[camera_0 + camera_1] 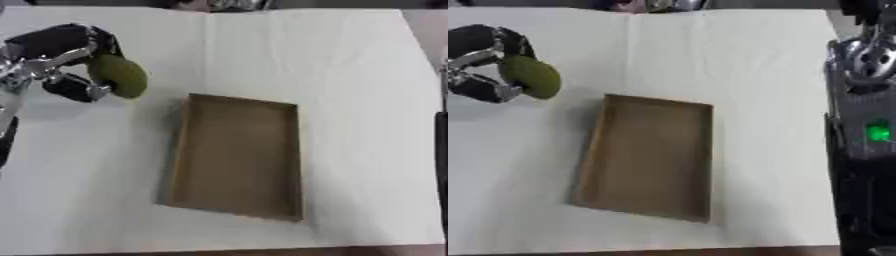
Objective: Pick up objects on the table and place them in the box.
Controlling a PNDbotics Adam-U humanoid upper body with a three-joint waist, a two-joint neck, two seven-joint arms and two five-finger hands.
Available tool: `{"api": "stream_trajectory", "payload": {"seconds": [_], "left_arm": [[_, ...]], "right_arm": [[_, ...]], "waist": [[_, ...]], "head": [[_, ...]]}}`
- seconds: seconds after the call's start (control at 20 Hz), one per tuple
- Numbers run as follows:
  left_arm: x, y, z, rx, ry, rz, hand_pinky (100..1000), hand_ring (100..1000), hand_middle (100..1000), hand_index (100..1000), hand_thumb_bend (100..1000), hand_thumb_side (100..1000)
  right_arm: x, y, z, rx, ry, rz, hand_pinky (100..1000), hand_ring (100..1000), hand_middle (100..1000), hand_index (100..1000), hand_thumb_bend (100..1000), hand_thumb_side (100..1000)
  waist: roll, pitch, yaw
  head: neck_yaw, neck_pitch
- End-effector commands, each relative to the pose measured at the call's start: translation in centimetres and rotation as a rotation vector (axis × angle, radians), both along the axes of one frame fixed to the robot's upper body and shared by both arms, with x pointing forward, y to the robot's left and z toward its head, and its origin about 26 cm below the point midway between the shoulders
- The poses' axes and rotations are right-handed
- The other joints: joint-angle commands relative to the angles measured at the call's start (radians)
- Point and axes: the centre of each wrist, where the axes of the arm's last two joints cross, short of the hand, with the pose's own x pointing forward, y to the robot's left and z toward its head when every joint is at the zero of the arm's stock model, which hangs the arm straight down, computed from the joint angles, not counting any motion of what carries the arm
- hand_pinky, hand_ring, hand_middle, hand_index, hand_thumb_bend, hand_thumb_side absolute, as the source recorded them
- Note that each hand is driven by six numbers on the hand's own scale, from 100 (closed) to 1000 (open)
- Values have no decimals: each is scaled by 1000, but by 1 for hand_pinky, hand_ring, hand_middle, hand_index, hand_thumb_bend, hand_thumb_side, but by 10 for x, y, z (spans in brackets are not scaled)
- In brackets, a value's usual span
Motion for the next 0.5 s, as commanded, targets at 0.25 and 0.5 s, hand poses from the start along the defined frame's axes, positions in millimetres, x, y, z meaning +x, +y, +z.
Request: {"api": "stream_trajectory", "payload": {"seconds": [0.25, 0.5], "left_arm": [[-16, -33, 21, -22, -152, -146, 570, 679, 598, 663, 100, 160], [-11, -51, 2, -32, -127, -162, 567, 662, 583, 655, 100, 128]], "right_arm": [[-10, -4, 24, -68, -45, -53, 781, 520, 669, 744, 100, 552], [-14, -4, 38, -123, -24, -71, 780, 518, 669, 744, 100, 544]], "waist": [[-5, -33, -5], [-9, -38, -6]], "head": [[8, 14], [8, 22]]}}
